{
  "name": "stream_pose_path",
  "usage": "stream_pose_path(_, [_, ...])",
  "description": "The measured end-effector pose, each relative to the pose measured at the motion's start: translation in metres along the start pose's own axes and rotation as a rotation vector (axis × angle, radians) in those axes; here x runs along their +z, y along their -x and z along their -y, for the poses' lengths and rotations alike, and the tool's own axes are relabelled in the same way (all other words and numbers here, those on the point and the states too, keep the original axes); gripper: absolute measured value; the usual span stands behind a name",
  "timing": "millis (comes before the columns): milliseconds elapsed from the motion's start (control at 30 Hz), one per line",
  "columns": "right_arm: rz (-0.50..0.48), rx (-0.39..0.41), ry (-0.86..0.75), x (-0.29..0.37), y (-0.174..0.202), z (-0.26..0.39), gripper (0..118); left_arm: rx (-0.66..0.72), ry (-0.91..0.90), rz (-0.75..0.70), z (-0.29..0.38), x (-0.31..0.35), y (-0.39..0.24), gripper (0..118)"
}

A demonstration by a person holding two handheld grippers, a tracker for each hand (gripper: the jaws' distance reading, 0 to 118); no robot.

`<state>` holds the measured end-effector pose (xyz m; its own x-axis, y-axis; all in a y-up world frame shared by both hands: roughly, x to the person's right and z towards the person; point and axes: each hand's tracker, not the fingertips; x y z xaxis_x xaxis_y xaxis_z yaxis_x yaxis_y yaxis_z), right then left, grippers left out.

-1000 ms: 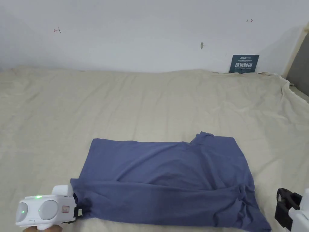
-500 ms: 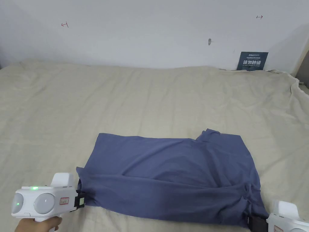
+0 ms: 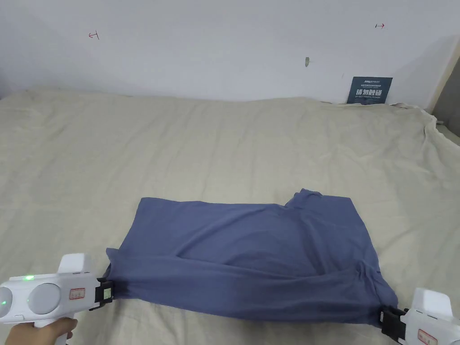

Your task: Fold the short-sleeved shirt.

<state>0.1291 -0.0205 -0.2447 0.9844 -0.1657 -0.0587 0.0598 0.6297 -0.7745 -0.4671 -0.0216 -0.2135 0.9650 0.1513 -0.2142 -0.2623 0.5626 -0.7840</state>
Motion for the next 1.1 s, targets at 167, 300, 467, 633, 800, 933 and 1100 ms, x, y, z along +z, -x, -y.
stream_pose_path(167, [-0.017,-0.004,-0.013,0.027,-0.017,0.015,14,0.044,0.010,0.024,0.027,0.023,0.015,6])
stream_pose_path(300, [-0.012,0.001,0.018,0.035,-0.020,0.041,14,0.041,0.037,0.016,0.061,0.031,0.019,6])
stream_pose_path(467, [0.026,-0.007,0.091,0.009,-0.033,0.073,14,0.053,0.096,-0.009,0.092,0.016,0.020,6])
stream_pose_path(633, [0.057,-0.052,0.104,-0.005,-0.026,0.087,14,0.069,0.115,-0.055,0.099,-0.001,0.014,6])
stream_pose_path(800, [0.091,-0.029,0.109,0.013,-0.011,0.078,26,0.105,0.126,-0.063,0.092,0.008,0.010,18])
stream_pose_path(933, [0.038,-0.035,-0.023,0.051,-0.007,0.054,63,0.135,0.042,-0.027,0.080,0.037,0.003,84])
stream_pose_path(1100, [0.020,0.031,-0.276,0.112,0.016,0.005,64,0.100,-0.207,-0.020,0.045,0.097,-0.023,90])
